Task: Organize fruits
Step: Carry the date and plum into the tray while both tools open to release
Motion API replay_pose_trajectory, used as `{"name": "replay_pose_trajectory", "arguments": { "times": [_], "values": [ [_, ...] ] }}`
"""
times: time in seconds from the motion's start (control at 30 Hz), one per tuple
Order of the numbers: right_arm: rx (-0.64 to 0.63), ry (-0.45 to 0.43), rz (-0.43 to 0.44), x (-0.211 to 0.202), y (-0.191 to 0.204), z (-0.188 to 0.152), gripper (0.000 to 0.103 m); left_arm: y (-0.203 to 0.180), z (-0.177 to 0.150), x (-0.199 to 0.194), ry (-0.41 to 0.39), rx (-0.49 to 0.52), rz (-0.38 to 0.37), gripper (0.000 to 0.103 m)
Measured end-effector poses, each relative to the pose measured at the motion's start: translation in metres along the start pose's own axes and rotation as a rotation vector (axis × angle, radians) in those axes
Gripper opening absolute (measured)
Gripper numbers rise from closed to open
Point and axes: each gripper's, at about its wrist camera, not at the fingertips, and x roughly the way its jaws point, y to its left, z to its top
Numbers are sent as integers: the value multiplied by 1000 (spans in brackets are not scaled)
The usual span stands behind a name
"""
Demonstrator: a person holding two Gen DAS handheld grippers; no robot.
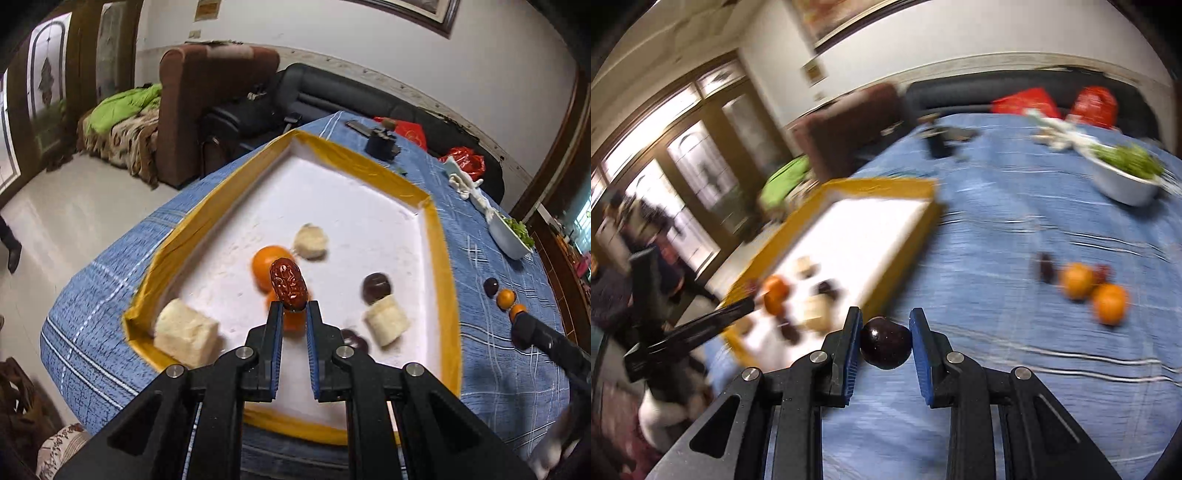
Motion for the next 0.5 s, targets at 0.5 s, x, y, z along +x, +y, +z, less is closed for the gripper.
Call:
{"name": "replay_pose_trajectory", "arguments": {
  "times": [0.5],
  "values": [
    [-173, 127, 17, 73, 83, -21, 31, 28, -5, -17, -24, -91, -69, 45]
  ]
}}
